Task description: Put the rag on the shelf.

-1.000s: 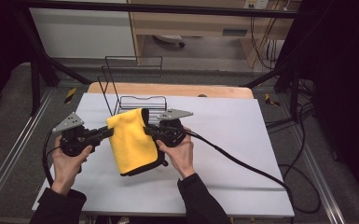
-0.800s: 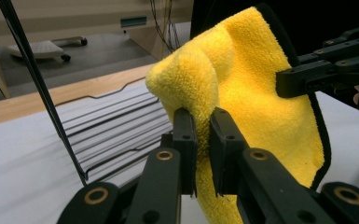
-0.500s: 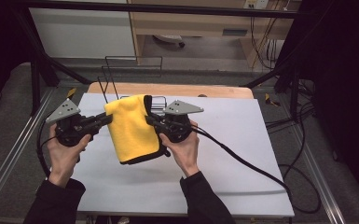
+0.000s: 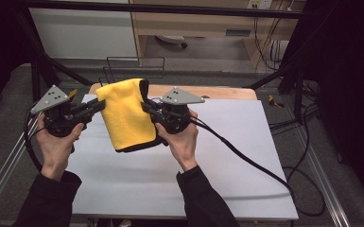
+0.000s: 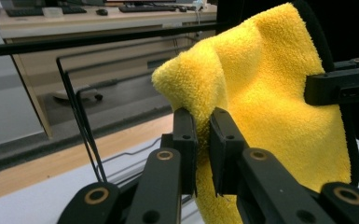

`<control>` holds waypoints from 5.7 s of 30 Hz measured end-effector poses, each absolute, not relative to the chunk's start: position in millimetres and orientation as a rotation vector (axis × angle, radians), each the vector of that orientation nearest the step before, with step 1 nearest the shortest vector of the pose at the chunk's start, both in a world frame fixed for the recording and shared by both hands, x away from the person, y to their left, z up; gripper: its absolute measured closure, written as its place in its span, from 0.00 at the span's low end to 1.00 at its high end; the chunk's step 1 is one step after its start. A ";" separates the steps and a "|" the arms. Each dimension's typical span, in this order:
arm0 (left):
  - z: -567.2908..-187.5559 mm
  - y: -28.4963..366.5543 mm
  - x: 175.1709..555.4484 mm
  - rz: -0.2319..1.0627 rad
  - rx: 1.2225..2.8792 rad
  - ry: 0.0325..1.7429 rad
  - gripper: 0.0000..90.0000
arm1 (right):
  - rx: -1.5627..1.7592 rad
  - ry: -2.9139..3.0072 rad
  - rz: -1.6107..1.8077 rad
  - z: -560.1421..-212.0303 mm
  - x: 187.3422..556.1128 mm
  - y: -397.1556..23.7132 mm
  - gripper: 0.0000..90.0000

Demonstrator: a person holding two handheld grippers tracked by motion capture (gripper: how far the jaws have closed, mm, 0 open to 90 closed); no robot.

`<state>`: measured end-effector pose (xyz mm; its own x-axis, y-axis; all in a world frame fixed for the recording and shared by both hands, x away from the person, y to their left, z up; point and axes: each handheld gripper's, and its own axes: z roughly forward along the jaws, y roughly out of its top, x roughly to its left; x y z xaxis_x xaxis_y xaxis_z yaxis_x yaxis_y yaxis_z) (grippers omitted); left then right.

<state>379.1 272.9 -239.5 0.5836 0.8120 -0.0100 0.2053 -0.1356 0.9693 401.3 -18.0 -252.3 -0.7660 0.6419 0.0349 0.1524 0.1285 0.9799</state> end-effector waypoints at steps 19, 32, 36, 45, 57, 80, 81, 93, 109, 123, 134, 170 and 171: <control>-188.6 275.3 399.8 0.750 1.578 0.855 0.91 | 0.725 1.890 1.702 -208.9 421.5 -3.0 0.91; -163.8 278.1 415.9 0.809 1.513 0.847 0.91 | 0.701 1.821 1.736 -186.2 438.6 5.6 0.91; -156.0 279.8 420.7 0.809 1.485 0.842 0.91 | 0.700 1.802 1.747 -178.2 446.3 7.7 0.91; -148.0 277.3 435.0 0.838 1.453 0.837 0.91 | 0.693 1.771 1.749 -167.2 461.6 11.6 0.91; -140.2 282.4 457.6 0.831 1.401 0.855 0.91 | 0.672 1.732 1.738 -153.9 484.5 16.3 0.91; -134.0 277.0 496.2 0.941 1.360 0.840 0.91 | 0.640 1.671 1.737 -148.0 518.5 20.8 0.90; -135.3 276.8 498.0 0.941 1.363 0.841 0.91 | 0.644 1.675 1.734 -149.2 520.2 21.1 0.90; -160.3 278.4 514.8 0.916 1.408 0.829 0.91 | 0.671 1.724 1.666 -173.5 536.3 22.5 0.90; -187.5 261.2 519.9 0.898 1.483 0.810 0.91 | 0.733 1.751 1.617 -206.8 540.8 4.0 0.90; -177.4 265.8 526.3 0.937 1.444 0.807 0.91 | 0.690 1.722 1.620 -188.1 556.4 5.0 0.90; -204.7 263.8 527.7 0.908 1.504 0.803 0.91 | 0.718 1.780 1.579 -219.6 563.8 1.4 0.90; -228.4 267.5 491.0 0.920 1.575 0.666 0.91 | 0.644 1.899 1.556 -235.3 545.4 -14.4 0.89; -225.7 268.2 493.0 0.934 1.566 0.677 0.91 | 0.650 1.897 1.563 -234.4 545.7 -13.7 0.89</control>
